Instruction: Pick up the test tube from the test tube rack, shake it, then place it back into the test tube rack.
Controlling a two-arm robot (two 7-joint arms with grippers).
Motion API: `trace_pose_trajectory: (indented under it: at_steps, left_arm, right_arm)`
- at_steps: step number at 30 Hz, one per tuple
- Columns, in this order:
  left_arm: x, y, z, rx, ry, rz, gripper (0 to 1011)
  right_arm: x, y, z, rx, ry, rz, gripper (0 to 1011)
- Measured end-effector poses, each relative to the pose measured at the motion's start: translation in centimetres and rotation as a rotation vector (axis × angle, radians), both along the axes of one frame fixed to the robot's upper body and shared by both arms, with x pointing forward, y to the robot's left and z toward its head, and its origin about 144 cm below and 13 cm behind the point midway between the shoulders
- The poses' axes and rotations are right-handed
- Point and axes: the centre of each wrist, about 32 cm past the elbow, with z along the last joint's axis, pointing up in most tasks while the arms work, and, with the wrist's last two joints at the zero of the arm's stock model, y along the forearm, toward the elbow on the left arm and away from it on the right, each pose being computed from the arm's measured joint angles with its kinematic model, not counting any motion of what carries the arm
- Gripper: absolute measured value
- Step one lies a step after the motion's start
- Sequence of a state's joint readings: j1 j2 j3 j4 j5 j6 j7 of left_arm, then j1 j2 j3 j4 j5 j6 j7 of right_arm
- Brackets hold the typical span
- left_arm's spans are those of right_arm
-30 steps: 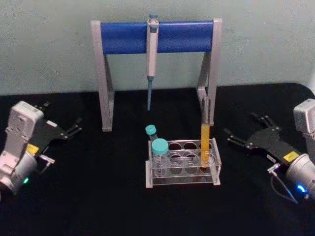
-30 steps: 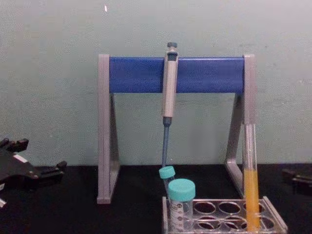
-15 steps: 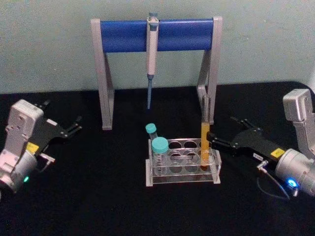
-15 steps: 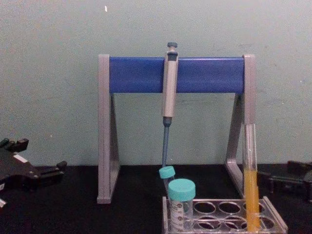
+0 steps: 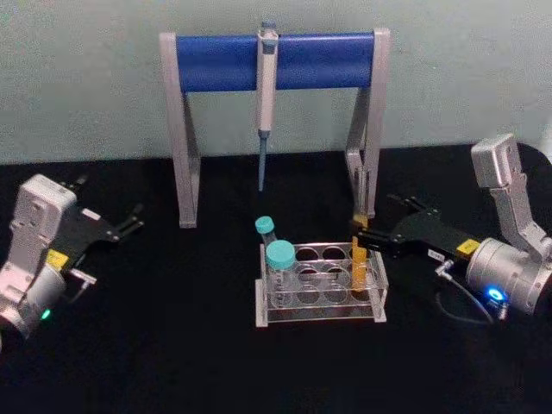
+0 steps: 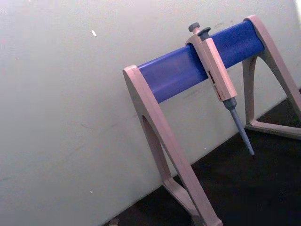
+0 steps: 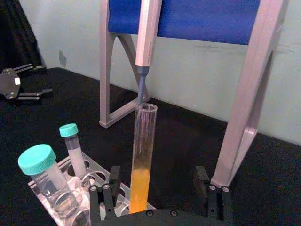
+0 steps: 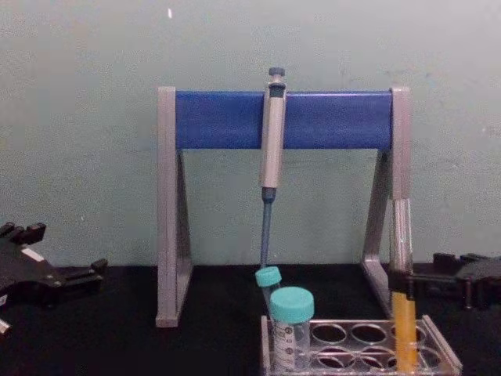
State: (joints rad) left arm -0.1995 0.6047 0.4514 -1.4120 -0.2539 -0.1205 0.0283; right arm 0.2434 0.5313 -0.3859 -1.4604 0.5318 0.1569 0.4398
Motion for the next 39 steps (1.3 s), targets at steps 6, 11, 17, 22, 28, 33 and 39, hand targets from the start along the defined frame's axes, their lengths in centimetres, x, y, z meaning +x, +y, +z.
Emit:
trace_pose_trajectory:
  at_steps: [6, 11, 17, 22, 28, 33, 39]
  left_arm:
    - [0.0, 0.0, 0.0, 0.0, 0.0, 0.0, 1001]
    - [0.0, 0.0, 0.0, 0.0, 0.0, 0.0, 1001]
    - [0.0, 0.0, 0.0, 0.0, 0.0, 0.0, 1001]
    - [0.0, 0.0, 0.0, 0.0, 0.0, 0.0, 1001]
    - [0.0, 0.0, 0.0, 0.0, 0.0, 0.0, 1001]
    - [0.0, 0.0, 0.0, 0.0, 0.0, 0.0, 1001]
    - [0.0, 0.0, 0.0, 0.0, 0.0, 0.0, 1001]
  right_arm:
    - [0.9, 0.4, 0.1, -0.001, 0.002, 0.022, 1000]
    - [1.0, 0.8, 0.0, 0.004, 0.007, 0.037, 1000]
    - [0.9, 1.1, -0.3, 0.012, 0.018, 0.042, 1000]
    - [0.8, 1.2, -0.4, 0.019, 0.023, 0.041, 1000]
    - [0.8, 1.4, -0.5, 0.025, 0.028, 0.031, 1000]
    - [0.8, 1.4, -0.5, 0.025, 0.028, 0.031, 1000]
    - [0.8, 1.3, -0.5, 0.025, 0.027, 0.033, 983]
